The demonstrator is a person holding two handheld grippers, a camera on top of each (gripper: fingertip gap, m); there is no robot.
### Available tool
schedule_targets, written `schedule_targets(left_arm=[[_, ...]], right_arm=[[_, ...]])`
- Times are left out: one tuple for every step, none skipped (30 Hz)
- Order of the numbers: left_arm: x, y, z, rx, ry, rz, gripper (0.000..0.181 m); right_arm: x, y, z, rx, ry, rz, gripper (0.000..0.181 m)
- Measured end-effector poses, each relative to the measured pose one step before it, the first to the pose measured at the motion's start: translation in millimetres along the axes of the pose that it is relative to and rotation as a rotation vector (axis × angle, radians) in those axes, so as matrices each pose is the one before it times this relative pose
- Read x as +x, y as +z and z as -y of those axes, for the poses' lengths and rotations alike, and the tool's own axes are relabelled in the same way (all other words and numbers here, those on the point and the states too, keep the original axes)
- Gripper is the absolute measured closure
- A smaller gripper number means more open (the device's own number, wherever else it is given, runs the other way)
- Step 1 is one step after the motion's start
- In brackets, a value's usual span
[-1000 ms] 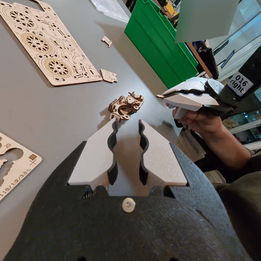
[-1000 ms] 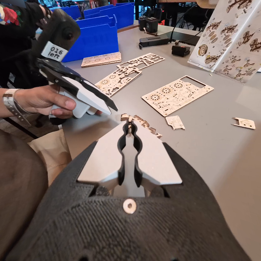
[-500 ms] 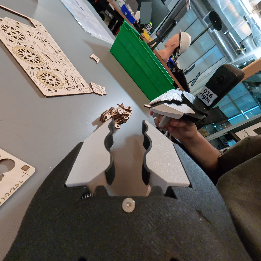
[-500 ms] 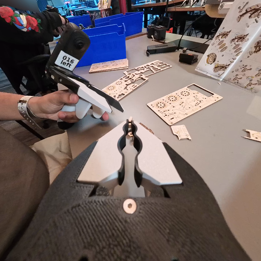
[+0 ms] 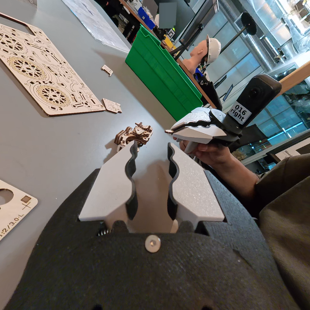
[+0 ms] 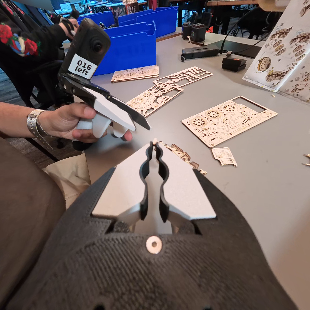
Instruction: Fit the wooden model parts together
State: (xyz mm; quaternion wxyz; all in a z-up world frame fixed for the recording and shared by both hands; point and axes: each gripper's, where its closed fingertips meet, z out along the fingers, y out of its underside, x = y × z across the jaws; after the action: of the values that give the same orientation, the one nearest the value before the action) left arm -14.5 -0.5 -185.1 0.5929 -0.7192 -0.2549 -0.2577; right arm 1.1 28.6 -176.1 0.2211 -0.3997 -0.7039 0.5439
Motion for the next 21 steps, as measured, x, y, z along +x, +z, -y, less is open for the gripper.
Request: schedule_targets(left_arm=[[0.59, -0.08, 0.07, 0.0006, 0.0021, -0.0033, 0.147], [0.64, -0.07, 0.03, 0.0007, 0.0034, -0.0027, 0.146], [1.46, -0.17, 0.18, 0.0012, 0.0065, -0.0068, 0.144], [1.35, -0.27, 0.2, 0.0025, 0.0081, -0.0047, 0.142], [0.94, -0.32, 0.38, 0.0032, 0.0079, -0.0012, 0.14], [0.95, -0.31, 0.31, 0.0032, 0.0074, -0.0015, 0.14], [0.87, -0.32, 0.34, 0.003, 0.0066, -0.0021, 0.14], [0.49, -0.26, 0.17, 0.0022, 0.0049, 0.0001, 0.14], [0.11, -0.05, 0.07, 0.0008, 0.0028, 0.0014, 0.14], [-0.09, 0.06, -0.04, -0.0005, 0.0007, 0.0013, 0.14], [-0.36, 0.18, -0.13, -0.0016, -0.0013, 0.0017, 0.141], [-0.18, 0.17, -0.15, -0.0018, -0.0014, 0.0005, 0.141], [-0.16, 0.08, -0.05, -0.0004, -0.0007, 0.0005, 0.141], [0.07, -0.07, 0.14, 0.0006, 0.0004, -0.0003, 0.141], [0.09, -0.13, 0.14, 0.0011, 0.001, -0.0002, 0.141], [-0.02, -0.13, 0.02, 0.0008, 0.0006, 0.0003, 0.141], [-0.06, 0.0, 0.0, 0.0, -0.0003, 0.0006, 0.141], [-0.07, -0.02, 0.03, -0.0002, -0.0003, 0.0001, 0.141], [-0.07, 0.01, 0.03, 0.0002, -0.0004, 0.0007, 0.141], [-0.2, 0.01, 0.0, 0.0001, -0.0005, 0.0007, 0.141], [-0.1, -0.02, 0.04, -0.0002, -0.0005, 0.0004, 0.141]], right_arm=[[0.22, -0.03, -0.23, -0.0011, 0.0001, -0.0005, 0.18], [0.08, 0.01, -0.14, -0.0005, 0.0008, 0.0001, 0.18], [0.06, -0.12, -0.03, -0.0001, 0.0007, 0.0003, 0.18], [0.09, -0.12, -0.03, -0.0001, 0.0005, 0.0003, 0.18], [0.0, -0.04, -0.12, -0.0001, 0.0004, 0.0005, 0.18], [-0.11, 0.0, 0.01, 0.0, 0.0003, 0.0006, 0.18], [-0.05, -0.08, -0.09, 0.0003, 0.0002, 0.0005, 0.18], [-0.07, 0.03, 0.05, 0.0004, 0.0002, 0.0004, 0.18], [-0.04, 0.06, 0.01, -0.0002, 0.0003, 0.0005, 0.18], [-0.04, -0.01, -0.17, -0.0005, 0.0002, 0.0003, 0.18], [0.11, -0.08, -0.06, -0.0004, -0.0001, -0.0002, 0.18], [0.13, -0.16, 0.07, 0.0001, -0.0003, -0.0007, 0.18], [0.12, -0.12, 0.15, 0.0007, 0.0, -0.0008, 0.18], [0.15, -0.15, 0.19, 0.001, 0.0004, -0.0006, 0.18], [0.04, -0.02, 0.08, 0.0006, 0.0006, 0.0, 0.18], [-0.08, 0.08, -0.11, -0.0004, 0.0007, 0.0007, 0.18], [-0.25, 0.17, -0.16, -0.0008, 0.0004, 0.001, 0.18], [-0.16, 0.18, -0.14, -0.0007, -0.0002, 0.0006, 0.18], [-0.2, 0.13, -0.07, -0.0007, -0.001, 0.0002, 0.18], [-0.19, 0.05, -0.11, -0.0007, -0.0013, -0.0001, 0.18], [-0.03, -0.03, -0.06, -0.0003, -0.0009, -0.0004, 0.18]])
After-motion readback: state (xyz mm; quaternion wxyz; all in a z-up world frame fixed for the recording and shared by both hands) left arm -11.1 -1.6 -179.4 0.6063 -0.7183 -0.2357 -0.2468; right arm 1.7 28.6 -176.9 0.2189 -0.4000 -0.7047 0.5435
